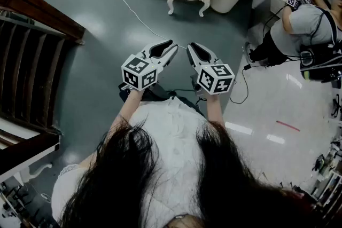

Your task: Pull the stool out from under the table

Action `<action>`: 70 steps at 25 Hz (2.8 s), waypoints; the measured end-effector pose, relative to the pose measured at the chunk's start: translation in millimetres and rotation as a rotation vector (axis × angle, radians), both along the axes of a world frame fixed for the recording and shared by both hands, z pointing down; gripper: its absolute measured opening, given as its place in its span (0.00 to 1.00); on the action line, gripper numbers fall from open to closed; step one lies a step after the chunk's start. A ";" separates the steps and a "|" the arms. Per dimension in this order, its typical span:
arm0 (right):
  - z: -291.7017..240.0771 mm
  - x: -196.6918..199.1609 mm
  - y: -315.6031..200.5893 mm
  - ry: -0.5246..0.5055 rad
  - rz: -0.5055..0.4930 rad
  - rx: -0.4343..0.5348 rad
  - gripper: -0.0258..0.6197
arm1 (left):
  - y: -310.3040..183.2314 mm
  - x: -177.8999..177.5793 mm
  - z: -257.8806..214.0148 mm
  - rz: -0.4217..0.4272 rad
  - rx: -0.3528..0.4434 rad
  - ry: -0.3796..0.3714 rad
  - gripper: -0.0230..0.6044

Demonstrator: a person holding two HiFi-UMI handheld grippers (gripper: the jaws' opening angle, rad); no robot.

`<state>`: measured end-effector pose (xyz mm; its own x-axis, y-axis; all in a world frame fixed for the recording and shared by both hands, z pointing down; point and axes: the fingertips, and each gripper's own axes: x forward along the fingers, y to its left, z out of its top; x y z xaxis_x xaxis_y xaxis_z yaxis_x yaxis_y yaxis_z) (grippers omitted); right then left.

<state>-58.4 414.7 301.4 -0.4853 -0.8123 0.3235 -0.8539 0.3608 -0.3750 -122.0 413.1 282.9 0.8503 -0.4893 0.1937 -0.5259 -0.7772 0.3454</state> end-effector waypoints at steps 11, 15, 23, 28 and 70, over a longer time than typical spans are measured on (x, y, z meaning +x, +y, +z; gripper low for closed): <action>5.7 25.4 -8.2 -0.041 0.018 0.028 0.14 | -9.4 18.5 -3.5 -0.008 0.007 -0.009 0.21; 11.6 28.6 -22.9 -0.056 0.026 0.017 0.14 | -24.1 20.2 0.3 -0.007 -0.010 -0.002 0.21; 36.0 43.3 -74.1 -0.062 0.070 -0.047 0.14 | -89.0 37.5 21.9 0.058 -0.003 -0.090 0.21; 40.3 60.2 -129.5 -0.065 0.124 -0.075 0.14 | -150.4 57.0 24.0 0.117 -0.030 -0.071 0.21; 108.3 134.3 -333.0 0.006 0.127 -0.265 0.14 | -365.4 53.2 103.6 0.015 -0.222 -0.051 0.21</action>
